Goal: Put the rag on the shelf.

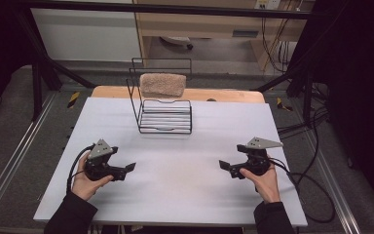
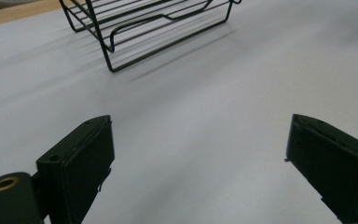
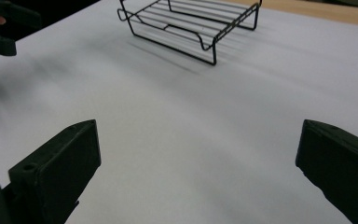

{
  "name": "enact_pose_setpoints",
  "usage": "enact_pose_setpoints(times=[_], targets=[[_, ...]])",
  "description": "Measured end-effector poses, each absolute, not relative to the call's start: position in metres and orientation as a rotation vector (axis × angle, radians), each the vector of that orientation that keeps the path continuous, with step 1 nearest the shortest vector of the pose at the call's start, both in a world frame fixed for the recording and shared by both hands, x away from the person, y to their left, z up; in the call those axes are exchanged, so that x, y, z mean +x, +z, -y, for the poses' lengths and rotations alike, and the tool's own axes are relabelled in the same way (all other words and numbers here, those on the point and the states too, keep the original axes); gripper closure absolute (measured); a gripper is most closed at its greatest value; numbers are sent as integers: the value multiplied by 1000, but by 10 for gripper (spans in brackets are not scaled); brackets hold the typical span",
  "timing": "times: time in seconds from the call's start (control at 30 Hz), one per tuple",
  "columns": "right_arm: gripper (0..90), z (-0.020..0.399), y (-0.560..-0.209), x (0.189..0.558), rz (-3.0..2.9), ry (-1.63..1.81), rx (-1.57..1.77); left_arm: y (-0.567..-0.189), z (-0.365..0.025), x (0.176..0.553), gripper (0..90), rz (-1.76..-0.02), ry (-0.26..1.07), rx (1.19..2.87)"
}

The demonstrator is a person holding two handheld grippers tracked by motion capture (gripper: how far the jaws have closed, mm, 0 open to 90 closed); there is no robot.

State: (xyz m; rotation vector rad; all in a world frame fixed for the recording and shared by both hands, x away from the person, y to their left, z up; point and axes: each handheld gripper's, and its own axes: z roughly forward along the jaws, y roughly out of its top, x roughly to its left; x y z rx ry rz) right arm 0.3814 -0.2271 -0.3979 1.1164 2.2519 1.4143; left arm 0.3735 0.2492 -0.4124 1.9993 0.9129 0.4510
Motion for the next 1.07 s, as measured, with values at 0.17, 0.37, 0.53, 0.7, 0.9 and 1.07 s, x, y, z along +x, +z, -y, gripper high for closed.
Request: enact_pose_setpoints(times=[0.17,0.37,0.53,0.7,0.9,1.07], targets=[[6,238,-416,374,-2279,1391,1129,-421,-256,369,72,-916,453,2018],[6,254,-433,368,-2282,1377,1174,-427,-263,366,72,-924,450,2020],[6,263,-443,364,-2280,1376,1201,-431,-266,364,72,-920,445,2017],[6,265,-447,361,-2288,1362,1194,-438,-268,362,71,-909,435,2026],[6,265,-449,360,-2307,1338,1200,-441,-268,362,70,-902,424,2039],[6,265,-449,359,-2307,1337,1199,-443,-268,362,70,-907,422,2042]])
